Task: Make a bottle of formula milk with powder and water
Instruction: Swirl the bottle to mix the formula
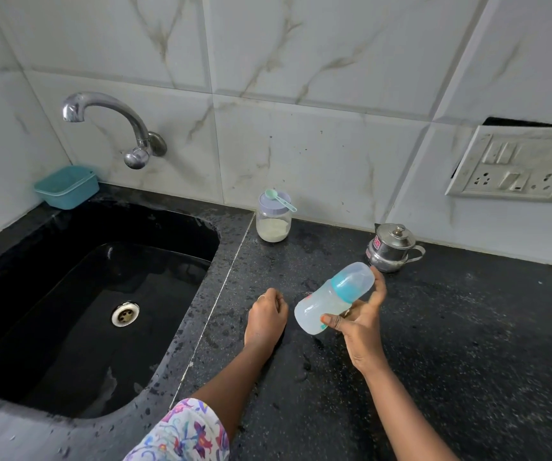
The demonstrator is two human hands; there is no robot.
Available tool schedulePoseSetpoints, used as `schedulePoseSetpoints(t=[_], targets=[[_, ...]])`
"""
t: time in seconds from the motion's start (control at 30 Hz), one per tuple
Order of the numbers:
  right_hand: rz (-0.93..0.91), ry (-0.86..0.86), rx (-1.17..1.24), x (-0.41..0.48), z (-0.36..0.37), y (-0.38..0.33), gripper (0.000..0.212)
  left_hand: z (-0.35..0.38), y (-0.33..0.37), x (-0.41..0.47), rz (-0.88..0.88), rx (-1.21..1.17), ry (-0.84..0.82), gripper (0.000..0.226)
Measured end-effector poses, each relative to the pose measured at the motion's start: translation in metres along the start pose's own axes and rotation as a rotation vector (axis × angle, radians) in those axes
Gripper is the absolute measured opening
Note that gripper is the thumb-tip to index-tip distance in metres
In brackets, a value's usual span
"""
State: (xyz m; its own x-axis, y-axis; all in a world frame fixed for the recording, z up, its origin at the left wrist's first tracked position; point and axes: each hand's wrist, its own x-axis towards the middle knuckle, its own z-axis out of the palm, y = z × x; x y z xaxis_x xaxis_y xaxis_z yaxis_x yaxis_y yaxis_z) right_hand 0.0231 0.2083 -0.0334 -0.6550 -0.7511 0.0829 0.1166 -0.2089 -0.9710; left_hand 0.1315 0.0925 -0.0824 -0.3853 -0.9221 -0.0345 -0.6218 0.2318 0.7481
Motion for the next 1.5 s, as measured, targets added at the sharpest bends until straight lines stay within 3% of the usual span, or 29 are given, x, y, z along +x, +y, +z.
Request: schedulePoseSetpoints(t=[0.13,0.33,1.23,1.5], targets=[[0.074,0.06,-0.004,0.0,-0.001,-0.002,0.105,0.0,0.0,0.0,-0.006,-0.005,-0.001,0.009],[0.144,0.098,0.19,0.001,0.001,-0.004,0.105,-0.001,0.0,0.0,0.005,0.005,-0.001,0.008],[-0.068,-0.035,-0.68,-0.009,0.004,-0.006,0.114,-0.001,0.0,0.0,0.009,-0.004,-0.003,0.008],[-0.068,-0.031,-0.606,-0.008,0.003,-0.002,0.112,-0.001,0.0,0.0,0.008,-0.005,-0.007,0.008]])
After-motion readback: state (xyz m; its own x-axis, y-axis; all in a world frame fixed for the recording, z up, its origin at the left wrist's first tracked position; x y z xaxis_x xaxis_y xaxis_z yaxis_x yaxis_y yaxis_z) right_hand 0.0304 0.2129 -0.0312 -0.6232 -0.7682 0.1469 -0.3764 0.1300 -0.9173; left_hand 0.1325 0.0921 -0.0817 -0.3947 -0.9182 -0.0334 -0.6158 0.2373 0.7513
